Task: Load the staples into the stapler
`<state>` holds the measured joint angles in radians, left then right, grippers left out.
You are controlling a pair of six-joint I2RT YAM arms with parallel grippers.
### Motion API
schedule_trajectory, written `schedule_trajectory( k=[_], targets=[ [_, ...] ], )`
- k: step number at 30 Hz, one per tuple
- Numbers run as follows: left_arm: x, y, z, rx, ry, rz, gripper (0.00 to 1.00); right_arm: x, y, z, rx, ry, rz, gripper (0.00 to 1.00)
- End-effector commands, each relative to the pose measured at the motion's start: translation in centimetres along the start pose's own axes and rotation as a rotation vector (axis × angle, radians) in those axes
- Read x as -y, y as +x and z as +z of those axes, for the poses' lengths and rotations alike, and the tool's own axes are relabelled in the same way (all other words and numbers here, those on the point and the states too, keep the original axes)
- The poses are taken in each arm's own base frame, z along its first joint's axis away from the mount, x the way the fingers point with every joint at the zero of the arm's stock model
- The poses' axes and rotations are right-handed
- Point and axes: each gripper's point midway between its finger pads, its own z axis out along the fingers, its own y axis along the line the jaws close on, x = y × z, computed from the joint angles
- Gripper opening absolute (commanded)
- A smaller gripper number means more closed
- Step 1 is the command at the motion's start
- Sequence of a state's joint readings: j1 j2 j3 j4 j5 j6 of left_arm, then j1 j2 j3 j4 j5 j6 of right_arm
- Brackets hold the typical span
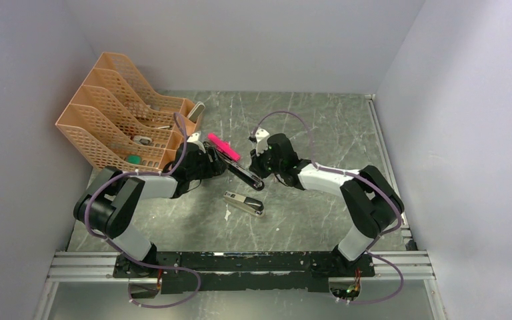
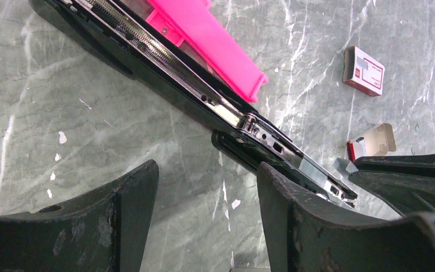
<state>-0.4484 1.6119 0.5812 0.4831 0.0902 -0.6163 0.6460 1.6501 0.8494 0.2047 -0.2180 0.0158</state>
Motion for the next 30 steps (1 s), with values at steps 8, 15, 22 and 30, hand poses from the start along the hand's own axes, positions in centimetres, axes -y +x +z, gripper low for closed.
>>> schedule_trajectory(
  k=[8,15,22,30],
  targets=[
    [0.9,-1.9,-0.4,0.069,0.026,0.018,0.68,6.2,-0.6,0.7,-0.029,0.316,-0.035,0.04],
    [1.0,-1.9,-0.6,0.071,0.025,0.019,0.68,9.0,0.8,2.1,-0.123,0.438,-0.13,0.04],
    [1.1,-1.9,-0.5,0.071,0.024,0.021,0.68,9.0,2.0,3.3,-0.193,0.491,-0.234,0.04],
    [1.1,-1.8,-0.6,0.07,0.024,0.022,0.68,7.4,3.8,4.2,-0.252,0.481,-0.31,0.06]
  ],
)
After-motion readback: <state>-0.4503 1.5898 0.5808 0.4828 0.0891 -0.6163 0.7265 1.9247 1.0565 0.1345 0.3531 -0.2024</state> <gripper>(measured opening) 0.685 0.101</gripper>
